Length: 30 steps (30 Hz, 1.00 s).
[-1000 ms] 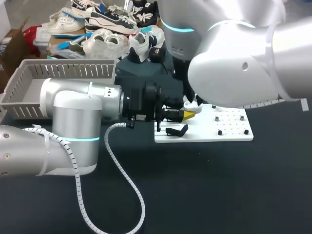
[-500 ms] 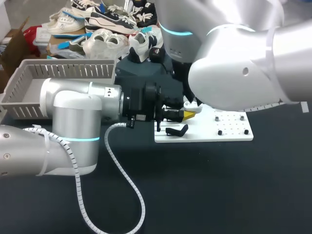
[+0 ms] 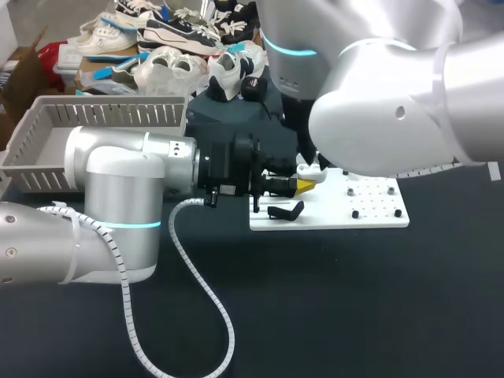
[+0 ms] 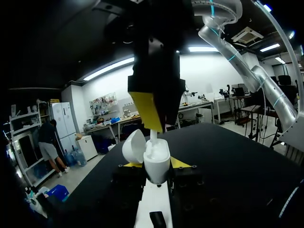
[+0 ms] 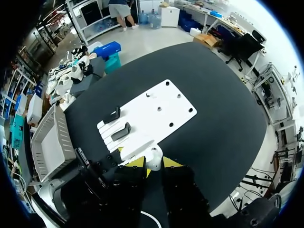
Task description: Pick up each earbud case from the left stands, insert the matching earbuds, close the lid, and place the case in the box.
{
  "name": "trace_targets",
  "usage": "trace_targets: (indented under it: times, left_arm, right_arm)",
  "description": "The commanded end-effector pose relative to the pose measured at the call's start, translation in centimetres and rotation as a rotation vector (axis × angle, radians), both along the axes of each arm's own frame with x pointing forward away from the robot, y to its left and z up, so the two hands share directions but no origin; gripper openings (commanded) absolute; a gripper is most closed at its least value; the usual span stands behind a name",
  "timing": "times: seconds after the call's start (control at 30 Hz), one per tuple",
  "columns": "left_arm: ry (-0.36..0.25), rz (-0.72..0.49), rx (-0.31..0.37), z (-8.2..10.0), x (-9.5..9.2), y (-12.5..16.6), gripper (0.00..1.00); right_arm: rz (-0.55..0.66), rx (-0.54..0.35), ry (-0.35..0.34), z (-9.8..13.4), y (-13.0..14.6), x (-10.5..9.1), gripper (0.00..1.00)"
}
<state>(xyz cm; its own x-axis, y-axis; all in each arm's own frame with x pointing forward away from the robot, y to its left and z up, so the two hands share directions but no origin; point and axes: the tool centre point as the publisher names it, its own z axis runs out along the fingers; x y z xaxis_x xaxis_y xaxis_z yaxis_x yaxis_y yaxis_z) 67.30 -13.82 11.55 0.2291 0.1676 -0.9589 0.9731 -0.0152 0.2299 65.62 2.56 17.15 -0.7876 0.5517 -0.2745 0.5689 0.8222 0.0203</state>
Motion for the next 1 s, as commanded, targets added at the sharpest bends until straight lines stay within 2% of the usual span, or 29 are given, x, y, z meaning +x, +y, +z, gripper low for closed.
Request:
trace_targets:
  times: [0.03,1.0]
  left_arm:
    - [0.0,-0.002,0.001,-0.03,0.11,-0.02,0.0]
    - [0.0,-0.002,0.001,-0.03,0.11,-0.02,0.0]
  right_arm:
    - [-0.001,0.003,-0.003,-0.25,-0.1,0.0,0.0]
    - [-0.005,0.015,0.004,-0.91,-0.34,0.32,0.0]
